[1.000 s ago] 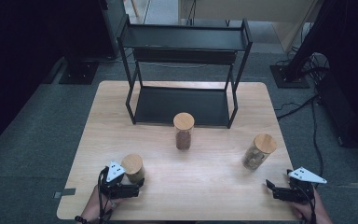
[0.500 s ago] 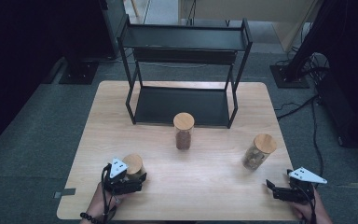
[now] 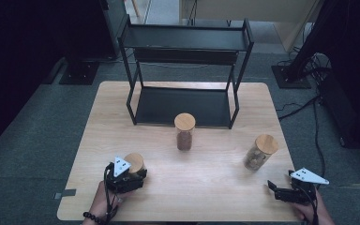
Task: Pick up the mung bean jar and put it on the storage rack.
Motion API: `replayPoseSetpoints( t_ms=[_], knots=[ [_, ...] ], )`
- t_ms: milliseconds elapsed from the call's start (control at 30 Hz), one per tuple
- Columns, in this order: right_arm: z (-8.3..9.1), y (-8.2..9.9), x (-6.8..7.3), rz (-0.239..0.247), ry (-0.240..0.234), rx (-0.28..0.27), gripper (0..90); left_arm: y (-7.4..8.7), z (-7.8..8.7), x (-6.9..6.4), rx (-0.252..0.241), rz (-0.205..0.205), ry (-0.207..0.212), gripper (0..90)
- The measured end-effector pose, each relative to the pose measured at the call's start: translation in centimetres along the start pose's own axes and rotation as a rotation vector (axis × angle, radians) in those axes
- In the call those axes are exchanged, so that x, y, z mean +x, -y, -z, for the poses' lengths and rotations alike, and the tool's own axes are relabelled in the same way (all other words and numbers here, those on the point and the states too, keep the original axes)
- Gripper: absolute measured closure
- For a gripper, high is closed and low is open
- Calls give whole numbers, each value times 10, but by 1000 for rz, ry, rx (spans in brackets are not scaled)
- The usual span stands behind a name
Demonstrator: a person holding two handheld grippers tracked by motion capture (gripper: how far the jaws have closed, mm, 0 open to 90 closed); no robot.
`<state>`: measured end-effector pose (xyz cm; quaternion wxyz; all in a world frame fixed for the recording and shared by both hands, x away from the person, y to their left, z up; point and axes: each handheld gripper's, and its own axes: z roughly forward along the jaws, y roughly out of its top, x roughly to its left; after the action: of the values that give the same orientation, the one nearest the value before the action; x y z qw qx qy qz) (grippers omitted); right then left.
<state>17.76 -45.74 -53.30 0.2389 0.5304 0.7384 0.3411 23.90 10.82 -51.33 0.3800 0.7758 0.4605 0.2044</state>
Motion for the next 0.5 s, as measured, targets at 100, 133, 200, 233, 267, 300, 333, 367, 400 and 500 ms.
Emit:
replayPoseSetpoints(
  t_ms=[100, 133, 200, 233, 267, 300, 333, 367, 400, 500],
  knots=[
    [0, 0, 0, 0, 0, -1, 42, -2, -3, -2, -1, -1, -5, 254],
    [0, 0, 0, 0, 0, -1, 42, -3, -4, -3, 0, -6, -4, 254],
    [0, 0, 0, 0, 0, -2, 42, -5, -6, -4, 4, -8, -6, 254],
    [0, 0, 0, 0, -1, -2, 42, -6, -7, -4, 3, -7, -4, 254],
    [0, 0, 0, 0, -1, -2, 42, -7, -8, -5, 4, -3, -3, 254],
    [0, 0, 0, 1, -1, -3, 42, -8, -9, -5, 3, -2, -1, 254],
    [0, 0, 0, 0, -2, -1, 42, -8, -9, -5, 4, -1, 1, 254],
    [1, 0, 1, 2, -2, -2, 42, -9, -10, -5, 3, 1, 2, 254],
    [1, 0, 1, 3, -2, -3, 42, -10, -11, -5, 2, 5, 2, 254],
    [1, 0, 1, 1, -3, -3, 42, -12, -14, -5, 4, 10, 0, 254]
  ],
)
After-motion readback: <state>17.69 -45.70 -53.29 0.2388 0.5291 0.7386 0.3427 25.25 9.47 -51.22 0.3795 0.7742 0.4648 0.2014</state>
